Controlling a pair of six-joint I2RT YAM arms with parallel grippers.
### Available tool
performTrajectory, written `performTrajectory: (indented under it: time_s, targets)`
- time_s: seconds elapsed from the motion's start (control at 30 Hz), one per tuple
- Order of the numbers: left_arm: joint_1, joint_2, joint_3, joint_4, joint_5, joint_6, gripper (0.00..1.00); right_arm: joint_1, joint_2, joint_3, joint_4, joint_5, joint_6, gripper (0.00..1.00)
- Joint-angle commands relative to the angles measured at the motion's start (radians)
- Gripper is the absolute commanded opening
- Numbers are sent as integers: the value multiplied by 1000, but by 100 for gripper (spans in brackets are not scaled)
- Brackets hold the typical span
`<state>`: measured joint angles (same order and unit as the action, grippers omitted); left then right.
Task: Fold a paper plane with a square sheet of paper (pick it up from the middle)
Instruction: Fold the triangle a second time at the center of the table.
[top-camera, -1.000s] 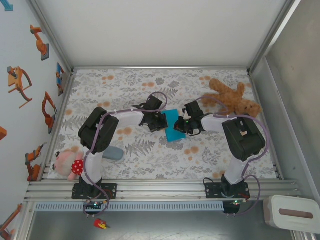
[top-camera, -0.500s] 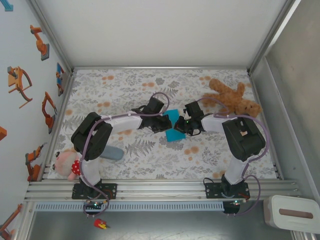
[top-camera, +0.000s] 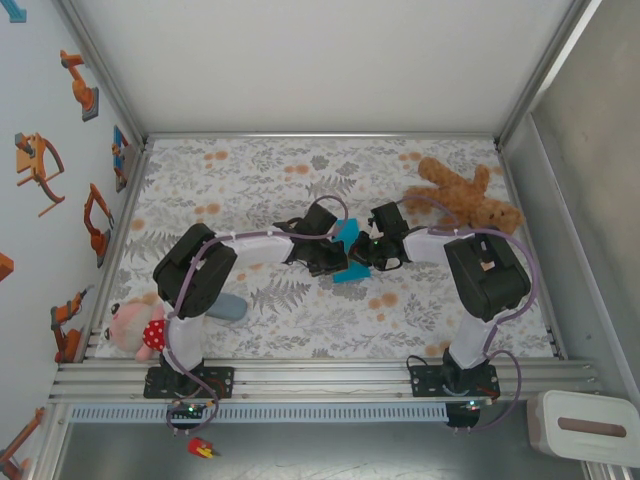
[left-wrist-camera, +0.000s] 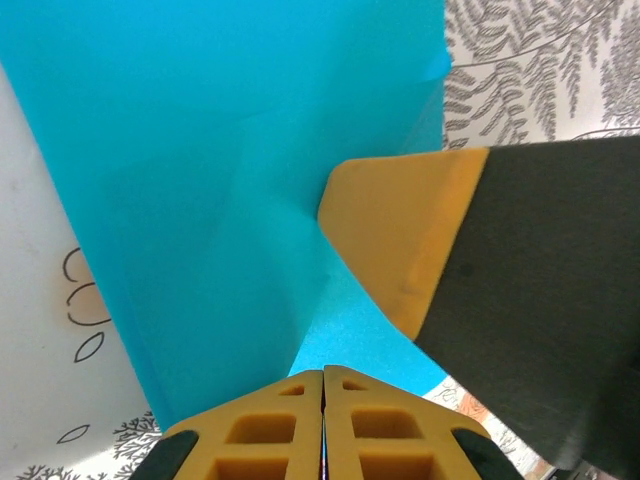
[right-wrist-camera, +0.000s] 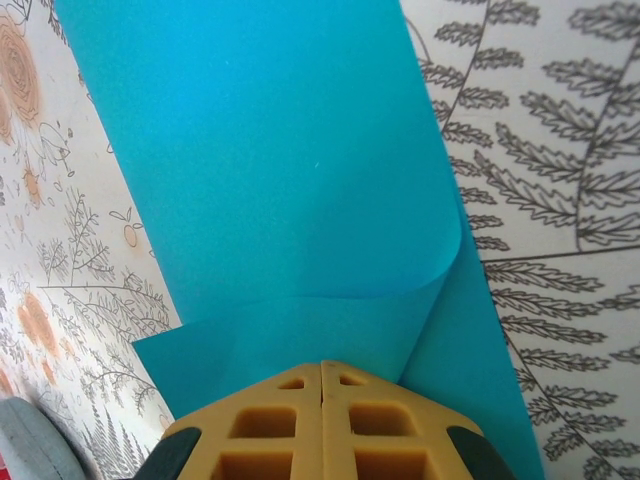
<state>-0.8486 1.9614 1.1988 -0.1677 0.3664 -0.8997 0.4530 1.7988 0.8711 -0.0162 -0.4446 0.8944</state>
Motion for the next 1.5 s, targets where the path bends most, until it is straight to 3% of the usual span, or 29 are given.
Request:
performTrajectory:
  time_s: [0.0,1.47]
  targets:
    - [-1,13,30,-44,23,36,7,-6,60,-49,-93,80,17,0]
    - [8,77,106,-300,-17,195,2,-13,93,-37,-110,73,12,0]
